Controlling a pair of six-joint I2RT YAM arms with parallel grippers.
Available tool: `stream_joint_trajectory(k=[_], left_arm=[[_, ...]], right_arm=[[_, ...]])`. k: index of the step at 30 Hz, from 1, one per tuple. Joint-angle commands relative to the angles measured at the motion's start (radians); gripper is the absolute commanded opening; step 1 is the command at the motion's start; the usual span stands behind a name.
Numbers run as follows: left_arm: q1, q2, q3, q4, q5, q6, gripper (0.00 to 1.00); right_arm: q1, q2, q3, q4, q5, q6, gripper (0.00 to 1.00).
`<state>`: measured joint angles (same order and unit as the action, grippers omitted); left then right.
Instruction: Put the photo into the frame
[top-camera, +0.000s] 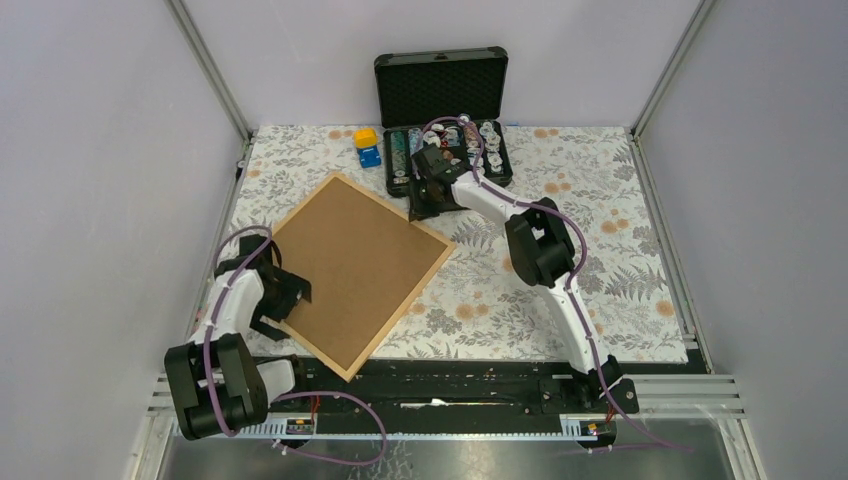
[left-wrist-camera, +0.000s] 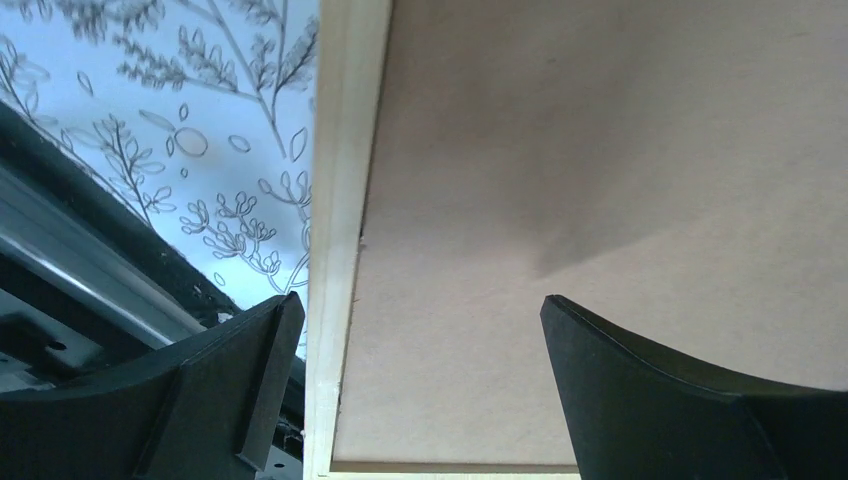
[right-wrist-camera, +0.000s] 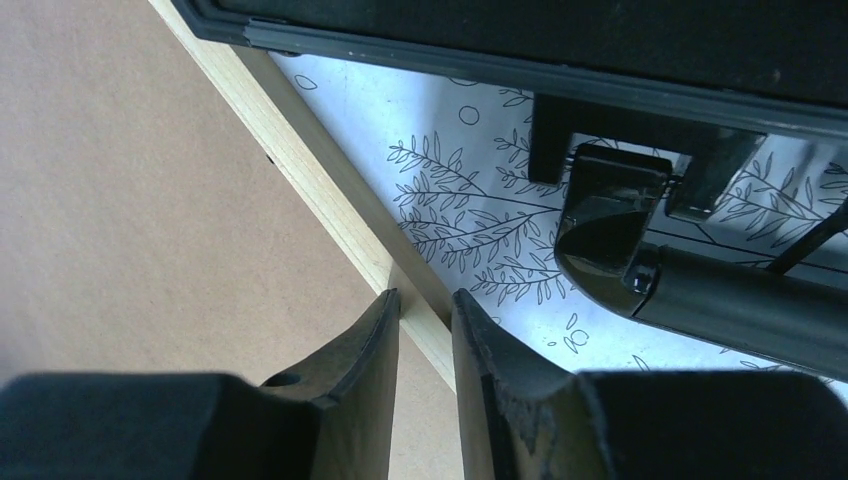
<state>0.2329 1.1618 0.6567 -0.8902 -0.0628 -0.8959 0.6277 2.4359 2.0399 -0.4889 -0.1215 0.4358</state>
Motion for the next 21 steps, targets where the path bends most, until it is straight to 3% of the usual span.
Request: stream_joint_trajectory(k=[1,9,15,21], left_arm=[[0.002,-0.048,-0.055,0.012,0.031,-0.106,0.98],[0.004,0.117,-0.067,0.302,0.117,-0.083,0.98],[0.005,0.333,0.093,0.444,0.108,-0.040,0.99],[0.012,0.524,0.318,0.396,0.067,0.041,0.98]], right_arm=[[-0.023,0.046,0.001,-0.105,0.061,0.002,0.29],[-0.023,0.041,-0.003,-0.083,0.009,-0.003,0.30],[-0.021,0.047,-0.003,-0.047,-0.090,-0.006,0.30],[0.005,0.001,-0.083,0.012,-0.213,0.028,0.30]])
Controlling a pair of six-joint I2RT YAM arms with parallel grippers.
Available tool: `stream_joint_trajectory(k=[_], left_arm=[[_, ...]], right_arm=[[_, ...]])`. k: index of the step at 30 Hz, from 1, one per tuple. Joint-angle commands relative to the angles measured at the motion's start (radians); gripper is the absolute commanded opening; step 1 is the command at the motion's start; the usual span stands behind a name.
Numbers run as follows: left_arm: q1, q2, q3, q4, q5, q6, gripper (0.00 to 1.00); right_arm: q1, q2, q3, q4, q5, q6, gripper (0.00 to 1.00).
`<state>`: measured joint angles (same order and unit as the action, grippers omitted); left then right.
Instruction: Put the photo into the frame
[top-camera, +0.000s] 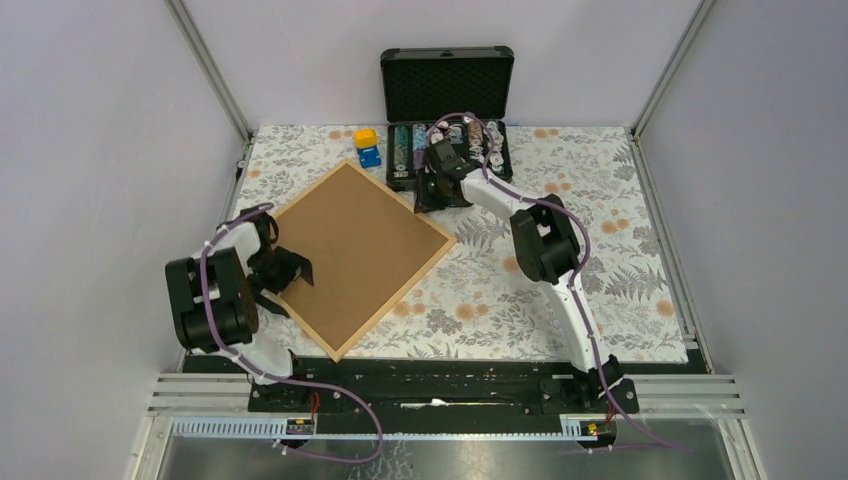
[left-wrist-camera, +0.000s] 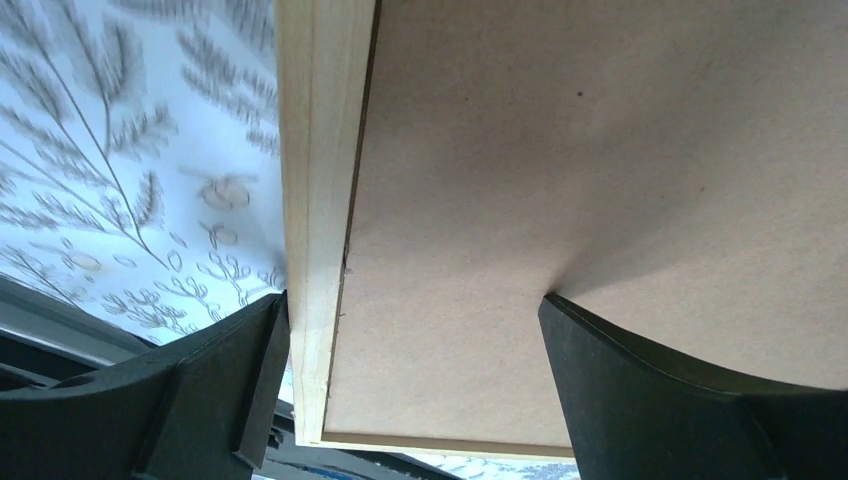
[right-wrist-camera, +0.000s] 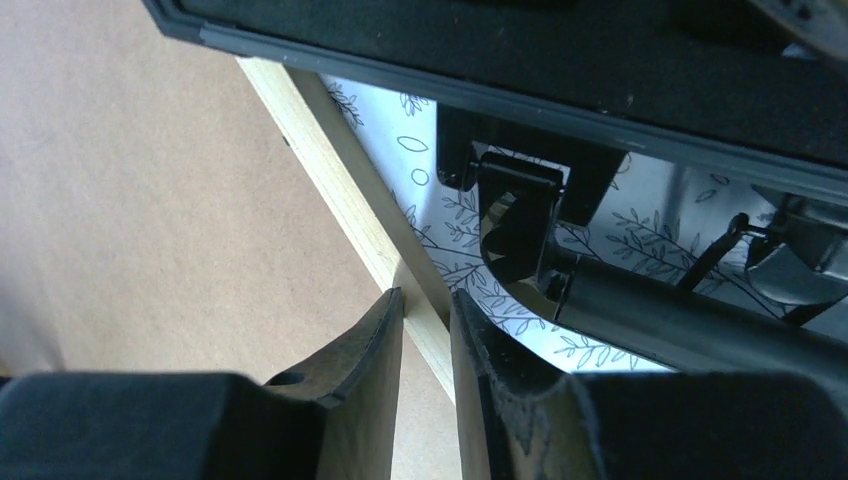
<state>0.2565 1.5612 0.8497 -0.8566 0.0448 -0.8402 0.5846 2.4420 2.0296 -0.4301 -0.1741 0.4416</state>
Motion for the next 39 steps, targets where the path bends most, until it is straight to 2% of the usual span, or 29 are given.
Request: stream_joint_trajectory(k=[1,7,13,16,19,22,24,26,29,31,39], left_arm=[[-0.010,0.139,0.152,0.356,-0.041,0.006,0.99],[0.012,0.211,0.256,0.295,-0.028,0.159,0.99],[0.027,0.209,0.263,0.246,-0.041,0.278,0.99],[0.030,0.182,0.237,0.251,-0.085,0.302,0.98],[0.034,0.157,0.218,0.253,-0.130,0.314,0.99],[0.033,0.137,0.206,0.262,-0.161,0.334,0.99],[0.033,0.132,0.196,0.262,-0.183,0.336,0.99],[0.034,0.132,0.180,0.272,-0.181,0.335,0.99],[0.034,0.146,0.171,0.276,-0.177,0.332,0.99],[0.033,0.155,0.171,0.274,-0.168,0.328,0.99],[0.034,0.160,0.158,0.290,-0.132,0.320,0.99]], right_arm=[[0.059,-0.030,-0.113,-0.022,-0.174,0.035,0.30],[0.095,-0.217,-0.426,0.154,-0.272,0.119,0.31],[0.144,-0.345,-0.632,0.229,-0.365,0.154,0.35],[0.145,-0.389,-0.668,0.230,-0.368,0.142,0.47],[0.114,-0.418,-0.615,0.135,-0.307,0.054,0.62],[0.047,-0.411,-0.566,0.063,-0.325,-0.017,0.71],[0.000,-0.391,-0.554,0.051,-0.381,-0.046,0.70],[-0.024,-0.365,-0.533,0.029,-0.408,-0.086,0.65],[-0.028,-0.325,-0.494,0.013,-0.403,-0.133,0.46],[-0.029,-0.291,-0.467,0.013,-0.417,-0.134,0.38],[-0.015,-0.230,-0.453,0.004,-0.375,-0.150,0.38]])
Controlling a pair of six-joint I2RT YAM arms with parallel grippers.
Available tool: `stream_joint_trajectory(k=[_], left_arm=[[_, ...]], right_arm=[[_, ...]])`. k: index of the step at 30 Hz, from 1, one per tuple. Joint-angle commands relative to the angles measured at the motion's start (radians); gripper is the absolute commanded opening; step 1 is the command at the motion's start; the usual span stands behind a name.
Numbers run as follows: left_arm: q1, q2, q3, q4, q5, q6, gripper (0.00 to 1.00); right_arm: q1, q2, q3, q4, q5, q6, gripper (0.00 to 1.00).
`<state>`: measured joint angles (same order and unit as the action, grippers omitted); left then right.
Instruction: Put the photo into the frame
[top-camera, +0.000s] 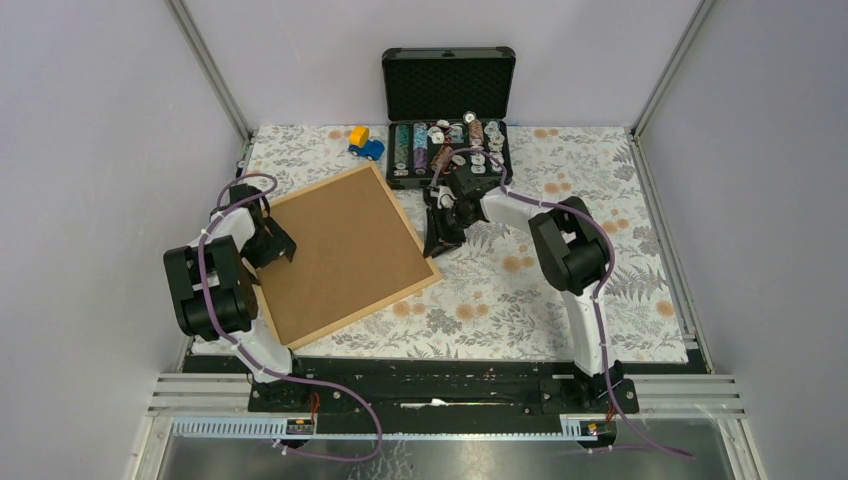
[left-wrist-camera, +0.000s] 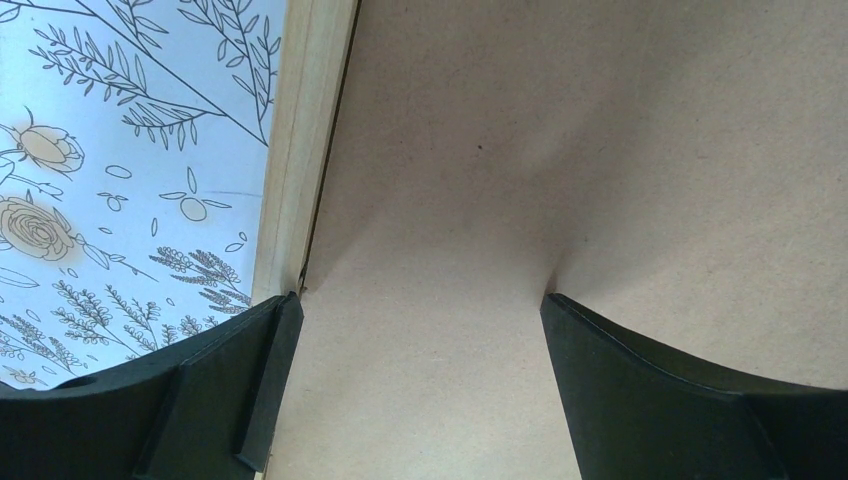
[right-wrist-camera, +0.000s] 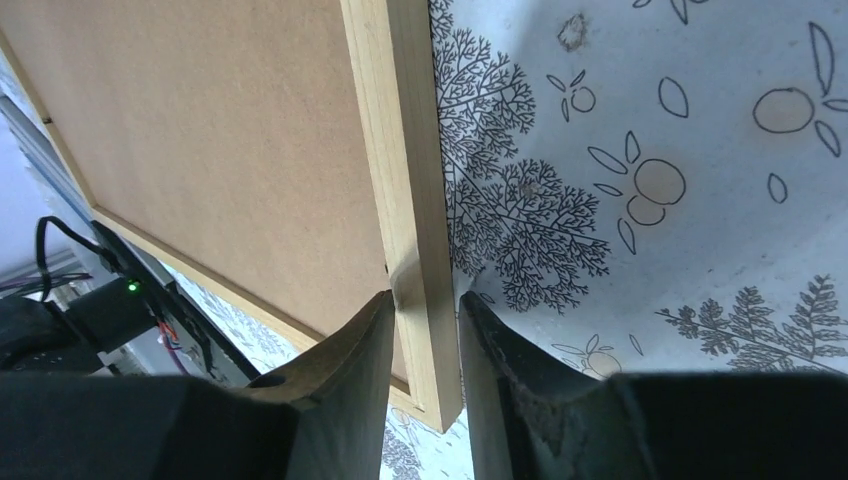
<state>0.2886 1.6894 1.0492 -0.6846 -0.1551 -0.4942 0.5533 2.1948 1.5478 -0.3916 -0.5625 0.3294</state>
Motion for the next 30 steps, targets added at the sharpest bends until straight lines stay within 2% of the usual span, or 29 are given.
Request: stream_joint_trajectory(k=[1,7,14,22,26,30], left_arm=[[0.003,0.035,-0.041,0.118,0.072,-0.029,0.98],[0.002,0.038,-0.046,0.120,0.084,-0.031,0.99],[0.001,0.038,-0.046,0.121,0.090,-0.032,0.98],[0.002,0.038,-0.049,0.124,0.107,-0.035,0.98],[0.002,0.036,-0.056,0.128,0.120,-0.036,0.98],[0.002,0.039,-0.055,0.130,0.133,-0.040,0.99]], right_arm=[[0.016,0.023,0.030,-0.040,0.027,-0.040,0.38],[0.026,0.070,0.058,-0.047,0.058,-0.032,0.37],[0.031,0.126,0.153,-0.154,0.117,-0.041,0.35],[0.106,0.140,0.143,-0.228,0.320,-0.043,0.33],[0.131,0.123,0.106,-0.210,0.402,-0.025,0.32],[0.171,0.172,0.190,-0.310,0.518,-0.038,0.32]])
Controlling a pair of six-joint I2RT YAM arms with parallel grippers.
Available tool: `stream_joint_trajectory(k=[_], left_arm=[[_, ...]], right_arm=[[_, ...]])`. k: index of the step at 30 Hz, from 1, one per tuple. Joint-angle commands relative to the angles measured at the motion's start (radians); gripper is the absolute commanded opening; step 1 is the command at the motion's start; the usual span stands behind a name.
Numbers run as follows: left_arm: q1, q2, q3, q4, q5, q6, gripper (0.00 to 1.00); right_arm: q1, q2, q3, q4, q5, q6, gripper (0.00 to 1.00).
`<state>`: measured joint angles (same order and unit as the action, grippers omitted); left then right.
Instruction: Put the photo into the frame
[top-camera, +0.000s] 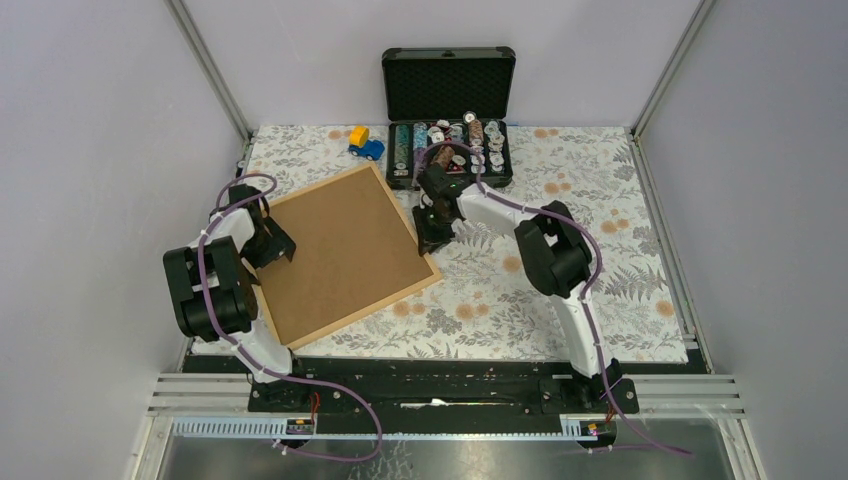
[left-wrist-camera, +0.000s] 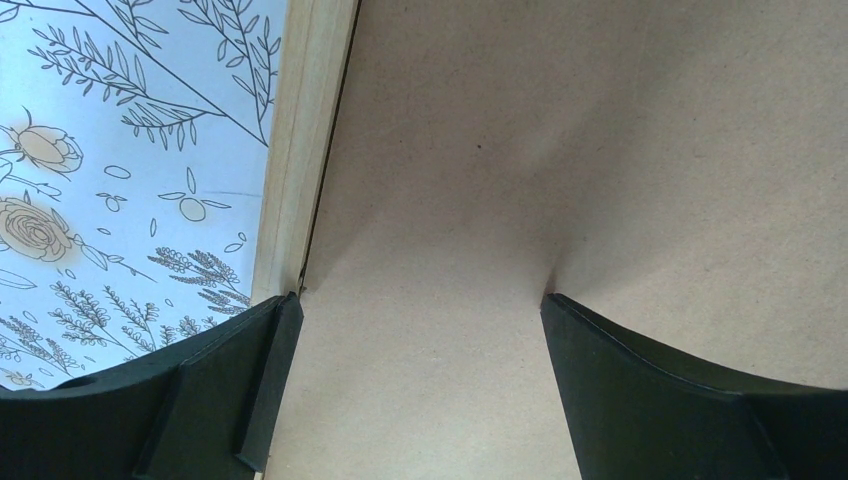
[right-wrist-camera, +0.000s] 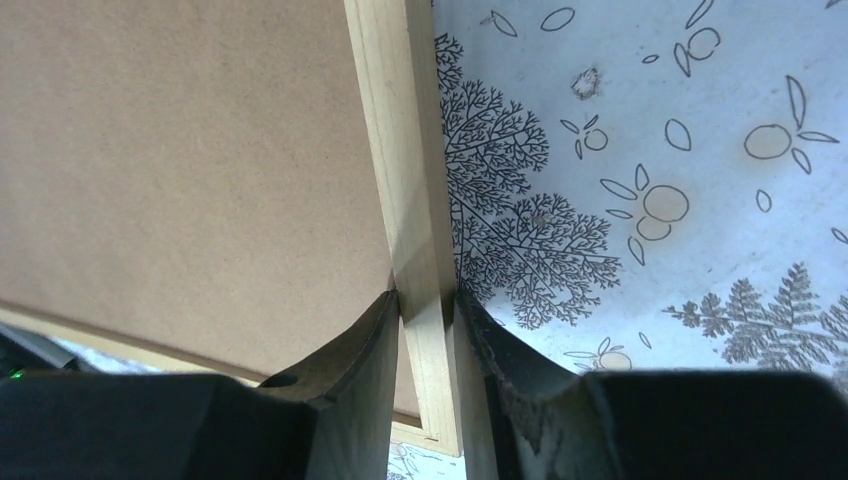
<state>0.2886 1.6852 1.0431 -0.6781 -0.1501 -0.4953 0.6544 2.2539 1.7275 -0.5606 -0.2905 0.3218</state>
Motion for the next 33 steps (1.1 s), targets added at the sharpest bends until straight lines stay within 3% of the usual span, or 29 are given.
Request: stream_joint_trajectory(k=[1,9,12,16,20,26,29,33], left_arm=[[0.002,0.043,-0.049,0.124,0.130,-0.039,0.98],[0.002,0.047,-0.052,0.133,0.146,-0.040,0.98],[0.002,0.044,-0.054,0.137,0.170,-0.040,0.98],[0.002,0.042,-0.054,0.138,0.172,-0.039,0.98],[0.002,0.031,-0.054,0.139,0.166,-0.032,0.98],[0.002,0.030,-0.051,0.140,0.178,-0.025,0.98],[0.001,0.033,-0.045,0.141,0.215,-0.007,0.99],[0.004,0.019,-0.031,0.147,0.269,0.046,0.99]], right_arm=[[0.084,0.134,0.033,-0.162,0.276,-0.034,0.32],[0.172,0.204,0.121,-0.249,0.373,-0.037,0.35],[0.196,0.208,0.139,-0.258,0.361,-0.043,0.45],[0.197,0.176,0.207,-0.254,0.195,-0.056,0.60],[0.173,0.091,0.245,-0.229,0.137,-0.033,0.75],[0.059,-0.050,0.092,-0.071,0.092,-0.017,0.75],[-0.006,-0.038,0.018,0.046,-0.060,0.003,0.73],[-0.004,-0.002,-0.013,0.101,-0.236,0.040,0.71]])
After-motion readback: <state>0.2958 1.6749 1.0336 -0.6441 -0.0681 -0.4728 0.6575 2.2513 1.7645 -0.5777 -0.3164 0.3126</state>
